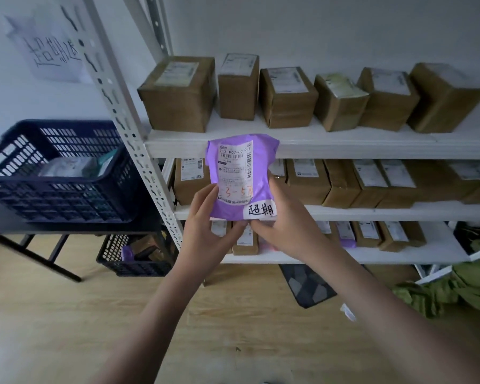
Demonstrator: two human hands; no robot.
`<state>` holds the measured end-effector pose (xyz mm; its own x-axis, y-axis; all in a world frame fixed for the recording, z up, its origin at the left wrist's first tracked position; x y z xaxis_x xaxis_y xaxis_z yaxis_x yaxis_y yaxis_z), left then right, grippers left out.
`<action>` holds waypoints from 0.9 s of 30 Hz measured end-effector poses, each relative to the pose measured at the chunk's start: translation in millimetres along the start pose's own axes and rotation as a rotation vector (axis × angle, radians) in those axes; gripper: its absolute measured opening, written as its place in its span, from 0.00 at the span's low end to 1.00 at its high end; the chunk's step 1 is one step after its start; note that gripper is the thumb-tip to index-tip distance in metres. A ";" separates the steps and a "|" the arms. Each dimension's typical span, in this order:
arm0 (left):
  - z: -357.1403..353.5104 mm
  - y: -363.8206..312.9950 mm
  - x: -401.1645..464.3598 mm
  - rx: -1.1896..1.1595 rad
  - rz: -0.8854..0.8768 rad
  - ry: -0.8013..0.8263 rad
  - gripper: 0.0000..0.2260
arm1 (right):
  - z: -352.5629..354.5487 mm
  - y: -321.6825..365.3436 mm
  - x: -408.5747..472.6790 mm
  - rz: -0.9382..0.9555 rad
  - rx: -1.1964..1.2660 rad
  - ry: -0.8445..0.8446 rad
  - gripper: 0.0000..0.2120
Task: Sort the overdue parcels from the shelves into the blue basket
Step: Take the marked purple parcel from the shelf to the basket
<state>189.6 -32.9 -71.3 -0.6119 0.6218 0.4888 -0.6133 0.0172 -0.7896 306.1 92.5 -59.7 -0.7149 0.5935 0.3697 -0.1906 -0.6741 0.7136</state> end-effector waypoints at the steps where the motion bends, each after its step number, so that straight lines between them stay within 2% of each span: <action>1: 3.2 -4.5 -0.8 -0.002 -0.016 -0.016 0.34 | 4.1 2.7 -2.3 0.003 0.019 0.003 0.39; 5: 11.7 -21.4 -0.3 0.002 -0.072 -0.069 0.38 | 14.6 9.7 -5.5 0.016 0.062 0.012 0.41; 16: 30.3 -30.4 -0.2 0.035 -0.086 -0.184 0.35 | 12.8 34.4 5.6 0.117 0.034 0.024 0.32; 24: 117.7 7.9 -15.0 0.139 0.000 -0.361 0.34 | -72.5 87.9 31.1 0.226 0.123 0.140 0.33; 27: 164.6 28.0 -19.4 0.197 0.014 -0.407 0.34 | -120.6 119.4 40.5 0.267 0.137 0.194 0.39</action>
<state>102.1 -173.4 -41.8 -0.7433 0.2618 0.6156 -0.6627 -0.1626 -0.7310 173.3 -17.0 -31.3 -0.8445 0.3008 0.4430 0.1028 -0.7208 0.6854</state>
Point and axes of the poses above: each hand's wrist, its own x-axis towards the middle knuckle, its own z-axis out of the back of the hand, y = z × x, the point moved 7 cm from there along x, towards the middle knuckle, and after that the axes turned 7 degrees about -y, right-handed, at the moved point
